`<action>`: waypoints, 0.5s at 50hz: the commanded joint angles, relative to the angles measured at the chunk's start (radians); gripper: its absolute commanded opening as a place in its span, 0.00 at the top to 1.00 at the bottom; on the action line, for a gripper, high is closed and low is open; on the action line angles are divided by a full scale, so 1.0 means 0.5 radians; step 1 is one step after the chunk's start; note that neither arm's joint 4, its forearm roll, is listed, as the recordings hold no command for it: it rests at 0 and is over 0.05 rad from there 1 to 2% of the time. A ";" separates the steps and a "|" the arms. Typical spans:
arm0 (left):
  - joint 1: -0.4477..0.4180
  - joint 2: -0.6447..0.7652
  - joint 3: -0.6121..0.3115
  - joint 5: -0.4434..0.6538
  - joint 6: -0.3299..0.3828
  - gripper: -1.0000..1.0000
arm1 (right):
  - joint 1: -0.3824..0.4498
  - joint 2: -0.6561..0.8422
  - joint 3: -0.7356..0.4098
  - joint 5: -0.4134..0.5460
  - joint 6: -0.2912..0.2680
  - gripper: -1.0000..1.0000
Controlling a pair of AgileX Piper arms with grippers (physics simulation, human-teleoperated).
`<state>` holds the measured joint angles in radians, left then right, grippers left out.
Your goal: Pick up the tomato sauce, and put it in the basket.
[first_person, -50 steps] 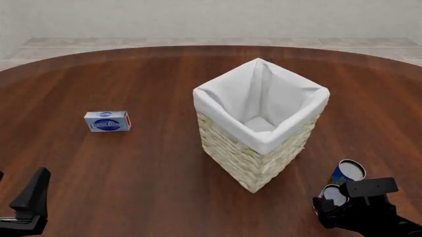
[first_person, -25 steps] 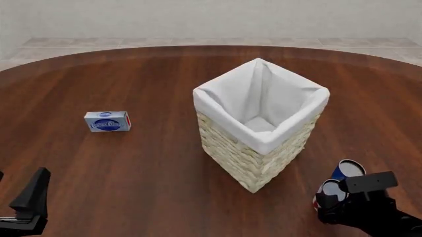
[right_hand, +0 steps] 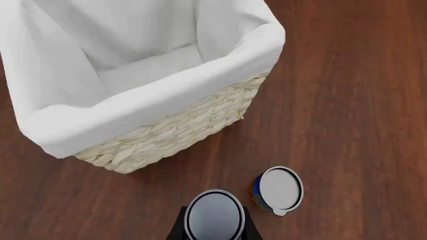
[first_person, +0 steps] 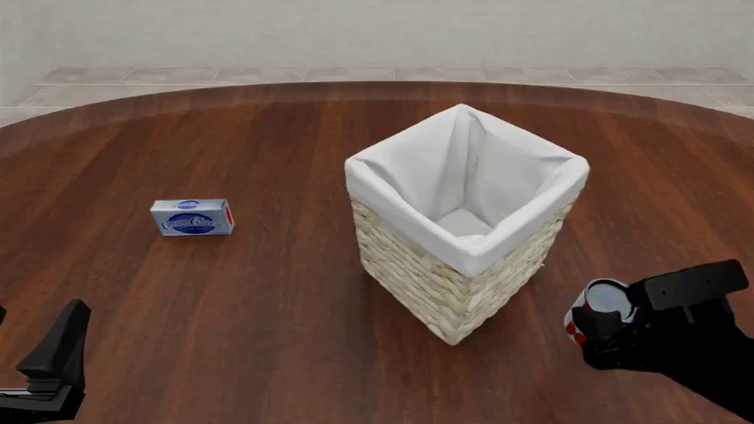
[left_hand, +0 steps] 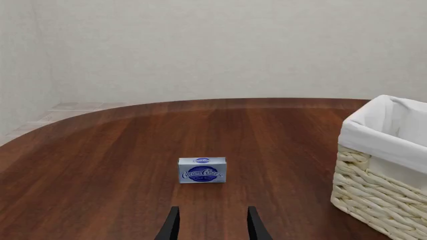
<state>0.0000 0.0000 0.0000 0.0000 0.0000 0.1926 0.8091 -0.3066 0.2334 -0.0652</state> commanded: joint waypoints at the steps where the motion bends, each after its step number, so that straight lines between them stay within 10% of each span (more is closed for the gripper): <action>1: 0.000 0.000 0.000 0.000 0.000 0.00 | 0.039 -0.152 -0.212 0.263 -0.020 1.00; 25: 0.000 0.000 0.000 0.000 0.000 0.00 | -0.062 -0.381 -0.564 0.661 -0.202 1.00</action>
<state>0.0000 0.0000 0.0000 0.0000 0.0000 0.1787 0.6549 -0.5093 0.4886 -0.1435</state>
